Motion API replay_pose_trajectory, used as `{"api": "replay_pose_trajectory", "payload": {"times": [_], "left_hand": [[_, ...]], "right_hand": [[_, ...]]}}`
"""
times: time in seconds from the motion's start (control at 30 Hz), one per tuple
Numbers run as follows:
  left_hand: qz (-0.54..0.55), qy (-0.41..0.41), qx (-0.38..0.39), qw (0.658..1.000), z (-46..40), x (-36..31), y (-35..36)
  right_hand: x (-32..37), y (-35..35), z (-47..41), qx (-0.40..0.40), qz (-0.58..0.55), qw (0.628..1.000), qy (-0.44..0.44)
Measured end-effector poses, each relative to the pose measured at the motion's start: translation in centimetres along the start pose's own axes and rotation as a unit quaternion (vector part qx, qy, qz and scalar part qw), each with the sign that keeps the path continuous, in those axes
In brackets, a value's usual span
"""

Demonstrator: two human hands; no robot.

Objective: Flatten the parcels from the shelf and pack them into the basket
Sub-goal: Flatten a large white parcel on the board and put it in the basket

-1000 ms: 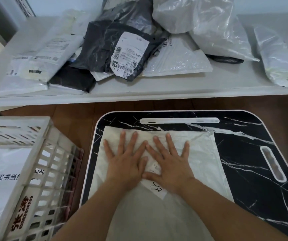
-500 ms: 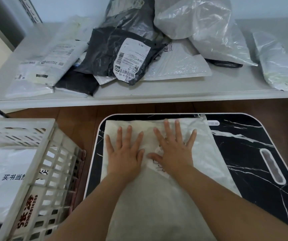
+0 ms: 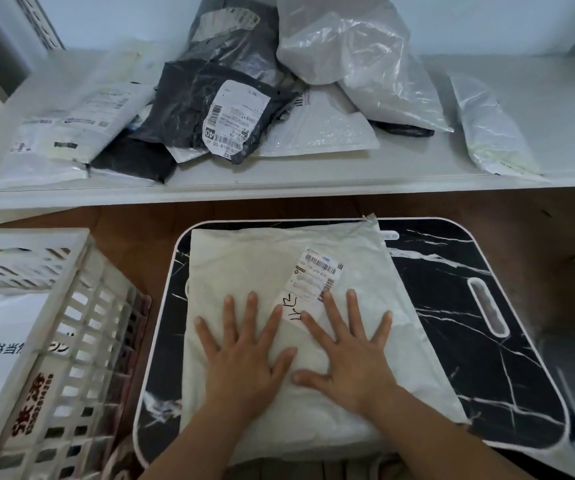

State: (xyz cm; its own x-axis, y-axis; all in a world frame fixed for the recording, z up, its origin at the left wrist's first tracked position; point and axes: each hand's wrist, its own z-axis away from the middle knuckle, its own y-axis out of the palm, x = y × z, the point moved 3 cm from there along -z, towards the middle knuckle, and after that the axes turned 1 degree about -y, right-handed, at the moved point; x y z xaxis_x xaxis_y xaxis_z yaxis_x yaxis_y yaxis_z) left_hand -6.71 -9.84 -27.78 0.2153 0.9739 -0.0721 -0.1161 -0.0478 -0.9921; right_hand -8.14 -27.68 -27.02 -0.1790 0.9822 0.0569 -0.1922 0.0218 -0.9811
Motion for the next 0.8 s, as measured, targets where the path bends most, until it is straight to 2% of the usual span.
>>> {"api": "replay_pose_trajectory", "payload": {"times": [0.23, 0.37, 0.5, 0.57, 0.63, 0.8], "left_hand": [[0.011, 0.008, -0.003, 1.0, -0.5, -0.1, 0.1], [-0.002, 0.007, 0.005, 1.0, -0.9, -0.1, -0.1], [-0.015, -0.003, 0.019, 1.0, -1.1, 0.1, 0.0], [-0.019, -0.005, 0.027, 0.999, -1.0, 0.4, 0.1], [-0.027, -0.008, 0.015, 0.999, -0.6, 0.8, -0.2], [0.008, -0.087, -0.015, 0.996, 2.1, 2.1, -0.9]], "right_hand": [[-0.1, 0.4, -0.7, 0.009, -0.004, 1.0, 0.013], [-0.3, 0.6, -0.9, 0.044, -0.02, 0.999, 0.013], [-0.5, -0.8, -1.3, 0.023, -0.015, 1.0, -0.005], [-1.1, -1.2, -0.2, 0.062, -0.036, 0.997, -0.009], [-1.8, -1.2, 1.4, 0.042, -0.017, 0.999, -0.015], [-2.7, 0.2, 5.1, 0.037, 0.0, 0.998, 0.04]]}}
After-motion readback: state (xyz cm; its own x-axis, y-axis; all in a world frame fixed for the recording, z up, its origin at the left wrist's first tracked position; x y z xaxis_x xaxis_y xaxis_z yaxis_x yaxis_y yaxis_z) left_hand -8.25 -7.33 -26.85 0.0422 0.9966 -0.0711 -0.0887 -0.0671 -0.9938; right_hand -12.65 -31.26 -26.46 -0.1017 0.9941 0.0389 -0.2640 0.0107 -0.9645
